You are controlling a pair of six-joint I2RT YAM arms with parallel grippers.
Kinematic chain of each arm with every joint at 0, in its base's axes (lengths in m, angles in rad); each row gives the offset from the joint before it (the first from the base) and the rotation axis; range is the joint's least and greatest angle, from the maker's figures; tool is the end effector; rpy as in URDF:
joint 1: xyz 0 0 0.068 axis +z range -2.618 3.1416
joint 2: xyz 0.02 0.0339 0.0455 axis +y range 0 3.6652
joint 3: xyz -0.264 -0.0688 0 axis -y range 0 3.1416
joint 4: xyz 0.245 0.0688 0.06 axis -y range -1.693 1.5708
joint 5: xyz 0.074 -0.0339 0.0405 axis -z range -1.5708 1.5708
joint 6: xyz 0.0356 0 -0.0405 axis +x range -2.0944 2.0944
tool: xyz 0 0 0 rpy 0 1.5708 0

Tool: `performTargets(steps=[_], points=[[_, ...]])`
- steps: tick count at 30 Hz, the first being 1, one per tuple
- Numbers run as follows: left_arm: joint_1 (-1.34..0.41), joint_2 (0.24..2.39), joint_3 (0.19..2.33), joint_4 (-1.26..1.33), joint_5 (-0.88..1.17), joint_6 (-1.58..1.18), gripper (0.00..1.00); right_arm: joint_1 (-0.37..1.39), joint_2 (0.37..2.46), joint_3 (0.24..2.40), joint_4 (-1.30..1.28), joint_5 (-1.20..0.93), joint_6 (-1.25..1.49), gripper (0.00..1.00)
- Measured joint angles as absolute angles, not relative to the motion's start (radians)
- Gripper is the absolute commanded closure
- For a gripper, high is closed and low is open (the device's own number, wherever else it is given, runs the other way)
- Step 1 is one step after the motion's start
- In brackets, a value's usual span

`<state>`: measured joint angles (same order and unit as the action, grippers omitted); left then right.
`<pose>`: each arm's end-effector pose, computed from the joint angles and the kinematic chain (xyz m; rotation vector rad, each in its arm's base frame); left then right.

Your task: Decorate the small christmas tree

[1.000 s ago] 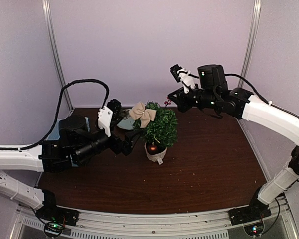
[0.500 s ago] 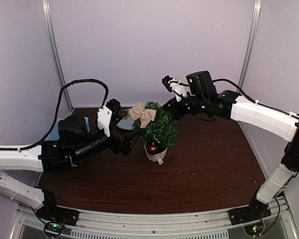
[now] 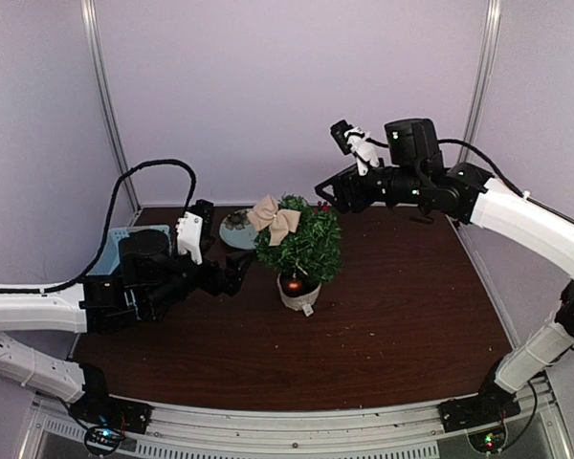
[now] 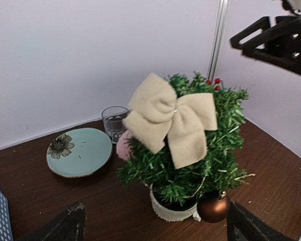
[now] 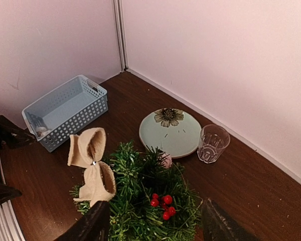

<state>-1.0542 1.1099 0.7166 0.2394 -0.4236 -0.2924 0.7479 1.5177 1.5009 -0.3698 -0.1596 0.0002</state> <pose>0.1397 -0.2163 0.2952 0.3459 1.7178 -0.6311 0.2550 0.2443 0.3919 -0.8330 1.8279 0.6423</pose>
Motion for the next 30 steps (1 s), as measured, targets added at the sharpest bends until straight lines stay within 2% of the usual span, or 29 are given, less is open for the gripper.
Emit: performTargets(steps=[3,7,12,18,24,30], points=[[-1.01,1.095,0.667,0.235,-0.422,-0.367,0.1,0.735,1.463,1.501,-0.37,-0.16,0.01,0.33],[-0.954,1.076,0.6,0.238,-0.411,-0.473,0.33,0.692,1.371,1.449,-0.345,-0.163,0.056,0.35],[-0.935,1.114,0.558,0.255,-0.398,-0.555,0.5,0.604,1.251,1.247,-0.307,-0.192,0.137,0.41],[-0.935,1.224,0.497,0.385,-0.386,-0.63,0.56,0.511,1.229,1.004,-0.262,-0.272,0.247,0.48],[-0.935,1.372,0.469,0.541,-0.363,-0.685,0.62,0.456,1.235,0.864,-0.152,-0.367,0.343,0.55],[-0.935,1.521,0.47,0.7,-0.329,-0.718,0.63,0.44,1.322,0.776,0.027,-0.447,0.432,0.57]])
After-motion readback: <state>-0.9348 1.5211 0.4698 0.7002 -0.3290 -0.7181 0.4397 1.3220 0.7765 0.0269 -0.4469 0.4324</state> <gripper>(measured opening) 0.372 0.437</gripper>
